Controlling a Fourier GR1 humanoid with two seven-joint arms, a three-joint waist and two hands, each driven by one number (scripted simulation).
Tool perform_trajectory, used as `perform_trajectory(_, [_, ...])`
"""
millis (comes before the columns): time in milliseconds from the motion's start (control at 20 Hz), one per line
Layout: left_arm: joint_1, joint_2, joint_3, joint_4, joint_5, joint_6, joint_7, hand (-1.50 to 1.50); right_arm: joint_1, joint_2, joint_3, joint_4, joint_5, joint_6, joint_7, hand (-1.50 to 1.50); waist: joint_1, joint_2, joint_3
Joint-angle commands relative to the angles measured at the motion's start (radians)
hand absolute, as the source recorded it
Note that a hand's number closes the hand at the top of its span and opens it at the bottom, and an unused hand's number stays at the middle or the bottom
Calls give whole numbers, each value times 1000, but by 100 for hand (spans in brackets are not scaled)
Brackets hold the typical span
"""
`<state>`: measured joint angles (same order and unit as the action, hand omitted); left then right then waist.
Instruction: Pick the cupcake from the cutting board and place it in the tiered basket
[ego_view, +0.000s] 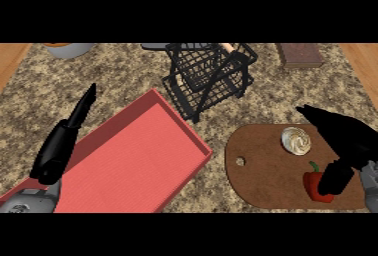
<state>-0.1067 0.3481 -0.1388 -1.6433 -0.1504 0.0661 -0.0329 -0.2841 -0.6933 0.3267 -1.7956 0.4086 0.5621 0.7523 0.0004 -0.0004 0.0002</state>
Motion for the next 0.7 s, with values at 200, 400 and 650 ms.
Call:
perform_trajectory(200, [56,-44,8,3,-53,-22,-65,0,11,44,-106,78,130,-17,-147,-150,3,0,0])
perform_trajectory(400, [58,-49,42,3,-65,-42,-52,0,102,37,-172,8,117,43,-155,-150,-3,-1,0])
perform_trajectory(650, [-7,-86,59,84,-93,-49,-83,0,40,140,-143,160,228,4,-202,-150,0,1,0])
